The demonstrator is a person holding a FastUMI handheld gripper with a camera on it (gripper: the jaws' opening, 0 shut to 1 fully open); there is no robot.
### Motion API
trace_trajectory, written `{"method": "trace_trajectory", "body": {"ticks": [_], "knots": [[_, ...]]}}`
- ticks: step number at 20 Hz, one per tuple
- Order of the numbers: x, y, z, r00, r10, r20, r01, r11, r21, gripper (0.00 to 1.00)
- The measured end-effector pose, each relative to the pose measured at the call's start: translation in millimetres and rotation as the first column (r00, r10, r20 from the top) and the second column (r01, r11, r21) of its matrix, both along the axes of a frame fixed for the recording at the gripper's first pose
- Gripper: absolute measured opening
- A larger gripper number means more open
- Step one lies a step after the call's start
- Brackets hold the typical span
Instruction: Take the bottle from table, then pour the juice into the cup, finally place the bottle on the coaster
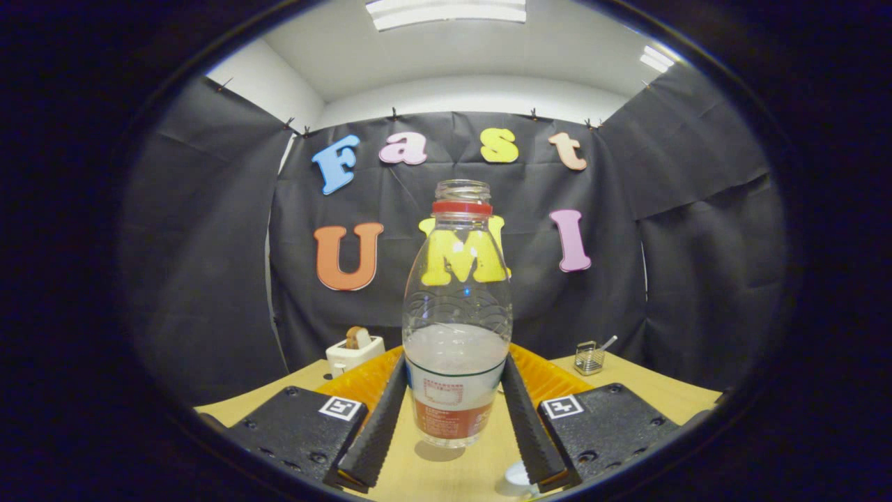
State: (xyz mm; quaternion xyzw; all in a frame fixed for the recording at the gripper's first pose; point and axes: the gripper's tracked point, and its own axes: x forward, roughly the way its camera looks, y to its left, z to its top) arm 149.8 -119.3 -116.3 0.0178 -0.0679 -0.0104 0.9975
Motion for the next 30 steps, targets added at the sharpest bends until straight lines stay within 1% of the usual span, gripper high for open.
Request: {"method": "trace_trajectory", "body": {"ticks": [2, 5, 10, 12, 15, 18, 20, 21, 24, 26, 30], "knots": [[14, -1, -16, 0.999, -0.029, -0.013, 0.029, 0.999, -0.016, 0.8], [33, 6, -41, 0.998, -0.053, -0.035, 0.052, 0.998, -0.046, 0.79], [70, 21, -86, 0.997, -0.04, -0.067, 0.037, 0.998, -0.045, 0.8], [86, 23, -111, 0.995, -0.043, -0.092, 0.039, 0.998, -0.05, 0.8], [104, 23, -134, 0.992, -0.05, -0.112, 0.043, 0.997, -0.059, 0.81], [115, 21, -147, 0.993, -0.044, -0.106, 0.04, 0.998, -0.048, 0.8], [120, 20, -153, 0.994, -0.042, -0.103, 0.036, 0.997, -0.064, 0.8], [122, 18, -155, 0.994, -0.047, -0.099, 0.041, 0.997, -0.058, 0.8], [133, 26, -175, 0.991, -0.021, -0.129, 0.019, 1.0, -0.016, 0.81], [138, 34, -184, 0.99, 0.0, -0.141, -0.004, 1.0, -0.031, 0.81], [146, 39, -194, 0.988, 0.006, -0.155, -0.014, 0.998, -0.055, 0.82]]}}
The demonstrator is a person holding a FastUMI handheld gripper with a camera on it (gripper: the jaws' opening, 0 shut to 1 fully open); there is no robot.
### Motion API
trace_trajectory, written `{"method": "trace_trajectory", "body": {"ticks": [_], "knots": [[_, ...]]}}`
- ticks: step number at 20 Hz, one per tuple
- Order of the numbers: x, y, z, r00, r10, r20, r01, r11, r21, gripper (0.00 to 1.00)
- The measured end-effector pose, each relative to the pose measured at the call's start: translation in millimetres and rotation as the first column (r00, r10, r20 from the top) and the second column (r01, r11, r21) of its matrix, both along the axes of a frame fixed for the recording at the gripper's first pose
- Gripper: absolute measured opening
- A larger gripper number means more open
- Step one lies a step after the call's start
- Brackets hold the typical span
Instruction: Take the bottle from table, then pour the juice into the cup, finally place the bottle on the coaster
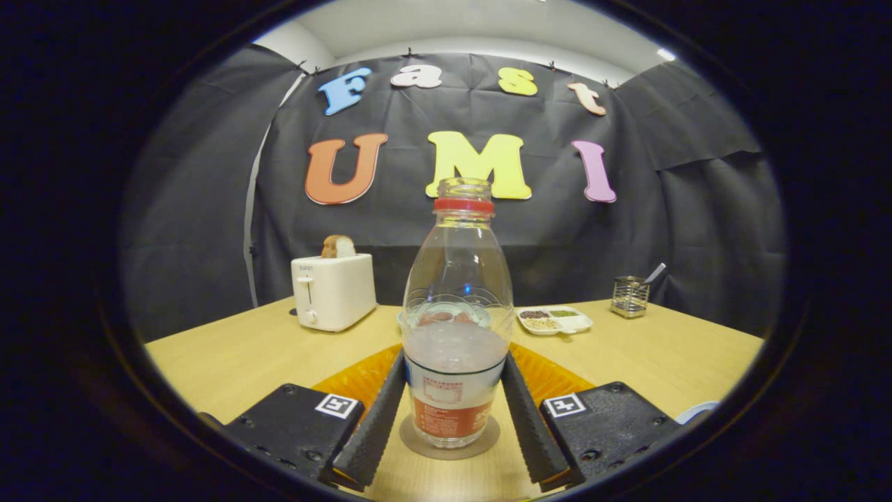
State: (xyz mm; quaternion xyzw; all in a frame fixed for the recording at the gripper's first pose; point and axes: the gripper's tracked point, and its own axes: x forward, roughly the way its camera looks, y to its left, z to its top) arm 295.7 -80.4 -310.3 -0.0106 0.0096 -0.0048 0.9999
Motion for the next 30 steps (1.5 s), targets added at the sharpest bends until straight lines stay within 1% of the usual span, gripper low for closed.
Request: {"method": "trace_trajectory", "body": {"ticks": [2, 4, 5, 6, 11, 18, 21, 25, 27, 30], "knots": [[1, -2, -6, 1.0, -0.018, -0.015, 0.018, 1.0, 0.002, 0.83], [-3, -3, -3, 1.0, -0.027, -0.007, 0.027, 1.0, 0.005, 0.91], [-3, -2, 1, 1.0, -0.027, -0.008, 0.027, 1.0, 0.009, 0.97], [-5, -2, 0, 1.0, -0.025, -0.007, 0.025, 1.0, 0.005, 1.0], [-17, 7, 15, 1.0, 0.002, -0.022, -0.002, 1.0, -0.017, 1.0], [-54, 16, 66, 1.0, 0.015, 0.003, -0.015, 1.0, -0.025, 1.0], [-78, 18, 104, 0.999, 0.038, 0.02, -0.038, 0.999, -0.006, 1.0], [-109, 10, 161, 0.998, 0.038, 0.051, -0.038, 0.999, 0.012, 1.0], [-128, 4, 189, 0.997, 0.029, 0.074, -0.029, 1.0, 0.004, 1.0], [-159, -2, 223, 0.995, -0.004, 0.104, 0.007, 1.0, -0.024, 1.0]]}}
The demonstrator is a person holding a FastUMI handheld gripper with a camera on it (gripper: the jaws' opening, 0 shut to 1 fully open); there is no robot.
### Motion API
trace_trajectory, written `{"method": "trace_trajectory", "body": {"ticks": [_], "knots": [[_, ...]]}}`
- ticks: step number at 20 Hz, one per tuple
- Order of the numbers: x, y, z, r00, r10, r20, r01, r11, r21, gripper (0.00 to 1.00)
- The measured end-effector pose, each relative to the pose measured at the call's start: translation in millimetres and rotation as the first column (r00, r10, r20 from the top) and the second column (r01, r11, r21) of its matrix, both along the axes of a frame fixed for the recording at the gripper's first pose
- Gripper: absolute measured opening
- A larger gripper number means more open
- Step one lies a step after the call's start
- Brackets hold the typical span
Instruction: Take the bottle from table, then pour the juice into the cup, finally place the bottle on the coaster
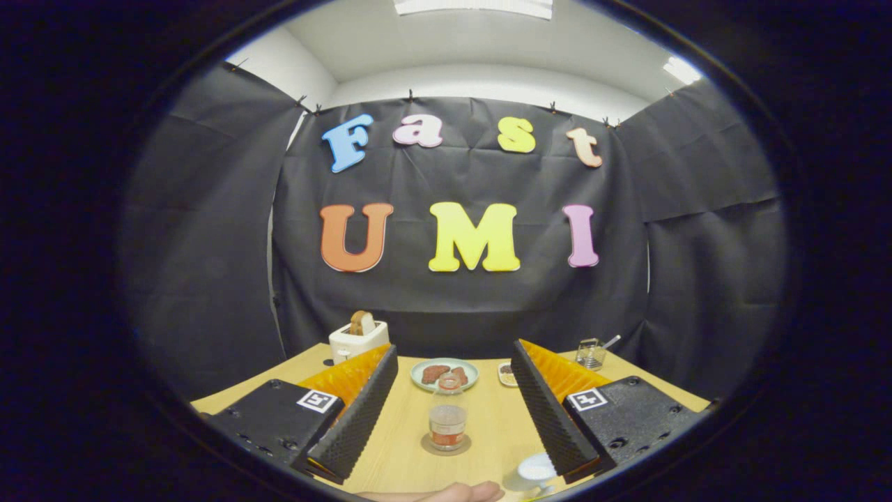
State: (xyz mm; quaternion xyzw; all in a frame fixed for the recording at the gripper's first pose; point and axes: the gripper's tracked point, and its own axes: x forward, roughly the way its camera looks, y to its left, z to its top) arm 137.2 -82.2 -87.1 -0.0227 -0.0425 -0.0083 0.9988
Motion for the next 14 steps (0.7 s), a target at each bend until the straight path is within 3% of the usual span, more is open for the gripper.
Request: {"method": "trace_trajectory", "body": {"ticks": [6, 10, 14], "knots": [[-44, -7, 43, 0.998, -0.04, 0.052, 0.042, 0.998, -0.039, 1.0], [-51, 1, 35, 0.997, -0.066, -0.032, 0.064, 0.997, -0.046, 1.0], [-68, 12, 50, 0.996, -0.024, -0.083, 0.031, 0.995, 0.089, 1.0]]}}
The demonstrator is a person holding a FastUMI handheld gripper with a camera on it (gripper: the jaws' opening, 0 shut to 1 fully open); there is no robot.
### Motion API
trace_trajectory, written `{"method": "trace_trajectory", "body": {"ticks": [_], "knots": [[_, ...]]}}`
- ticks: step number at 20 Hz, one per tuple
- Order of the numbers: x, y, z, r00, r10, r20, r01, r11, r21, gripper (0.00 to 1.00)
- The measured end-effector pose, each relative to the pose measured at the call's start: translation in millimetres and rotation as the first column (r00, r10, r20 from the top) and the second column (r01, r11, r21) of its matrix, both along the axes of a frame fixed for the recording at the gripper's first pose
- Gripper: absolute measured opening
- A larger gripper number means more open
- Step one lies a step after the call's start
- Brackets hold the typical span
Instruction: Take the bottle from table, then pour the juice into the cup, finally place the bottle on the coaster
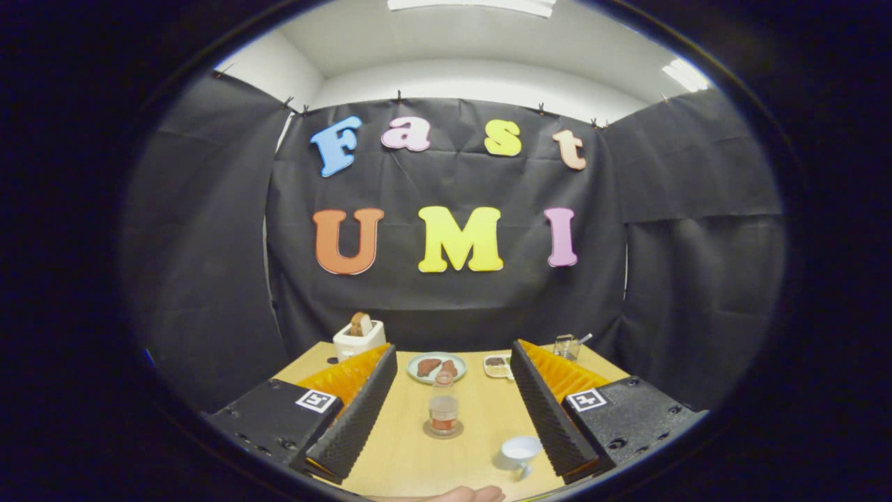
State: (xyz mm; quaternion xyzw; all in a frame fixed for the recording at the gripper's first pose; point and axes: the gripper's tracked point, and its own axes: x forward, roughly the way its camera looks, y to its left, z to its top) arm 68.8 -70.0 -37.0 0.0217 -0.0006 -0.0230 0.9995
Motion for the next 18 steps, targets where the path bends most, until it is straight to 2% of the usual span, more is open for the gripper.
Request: {"method": "trace_trajectory", "body": {"ticks": [2, 4, 9, 13, 18], "knots": [[-12, -1, 16, 1.0, 0.006, 0.021, -0.007, 0.999, 0.042, 1.0], [-24, -13, 25, 0.999, -0.029, 0.034, 0.028, 0.999, 0.025, 1.0], [-51, -18, 34, 0.999, -0.042, 0.005, 0.042, 0.999, -0.02, 1.0], [-74, -15, 50, 1.0, -0.021, 0.016, 0.022, 0.998, -0.059, 1.0], [-82, -20, 44, 0.999, -0.047, 0.006, 0.048, 0.997, -0.068, 1.0]]}}
